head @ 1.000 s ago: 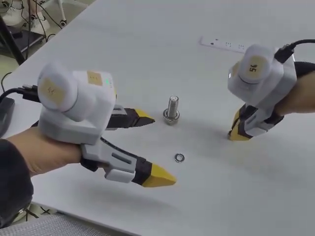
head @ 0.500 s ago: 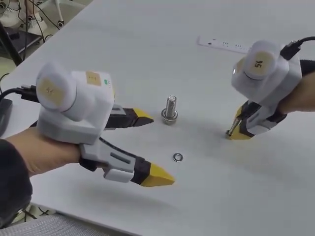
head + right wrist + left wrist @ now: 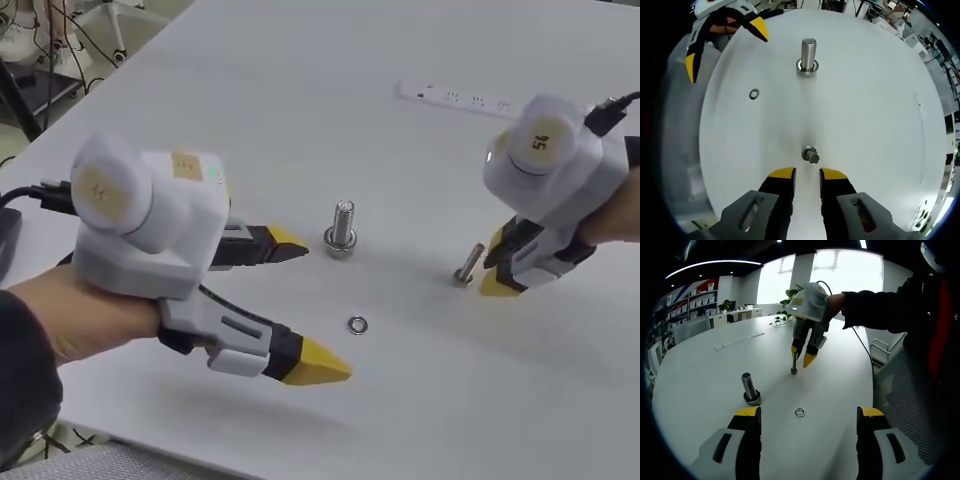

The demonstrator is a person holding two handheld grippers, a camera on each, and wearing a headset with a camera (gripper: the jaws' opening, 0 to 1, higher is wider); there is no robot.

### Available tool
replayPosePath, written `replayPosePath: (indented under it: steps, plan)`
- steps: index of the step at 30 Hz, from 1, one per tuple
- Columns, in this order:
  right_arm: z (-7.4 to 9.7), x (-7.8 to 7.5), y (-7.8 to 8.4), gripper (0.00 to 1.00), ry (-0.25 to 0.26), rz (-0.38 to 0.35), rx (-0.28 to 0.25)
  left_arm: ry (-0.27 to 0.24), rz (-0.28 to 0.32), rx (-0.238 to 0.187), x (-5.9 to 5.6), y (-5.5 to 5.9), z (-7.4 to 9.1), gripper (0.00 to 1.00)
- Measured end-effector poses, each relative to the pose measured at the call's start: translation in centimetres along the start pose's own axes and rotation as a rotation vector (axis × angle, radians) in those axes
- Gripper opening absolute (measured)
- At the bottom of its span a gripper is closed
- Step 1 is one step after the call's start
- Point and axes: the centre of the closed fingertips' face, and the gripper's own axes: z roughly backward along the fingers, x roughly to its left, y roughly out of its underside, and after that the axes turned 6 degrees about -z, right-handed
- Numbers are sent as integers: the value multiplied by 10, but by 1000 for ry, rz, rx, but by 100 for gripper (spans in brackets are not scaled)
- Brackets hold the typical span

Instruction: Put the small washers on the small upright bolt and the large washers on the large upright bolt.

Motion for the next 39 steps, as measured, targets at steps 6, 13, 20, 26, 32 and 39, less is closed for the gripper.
replayPosePath:
  steps: [6, 13, 20, 26, 32, 39]
  plan:
    - [0, 9, 5, 20, -4, -6, 3, -1, -1, -2, 0, -1, 1, 78]
    - [3, 21, 8, 20, -8, -11, 1, 0, -5, -3, -1, -2, 2, 78]
    - [5, 34, 4, 20, -18, -6, -12, -5, -8, -8, -1, -4, 4, 78]
    - [5, 45, -2, 20, -30, 15, -18, -10, -8, -11, -1, -4, 5, 77]
    - [2, 62, -12, 21, -49, 53, -25, -17, -11, -17, 0, -5, 7, 77]
    - [-1, 74, -29, 21, -62, 87, -36, -26, -12, -23, -1, -4, 10, 77]
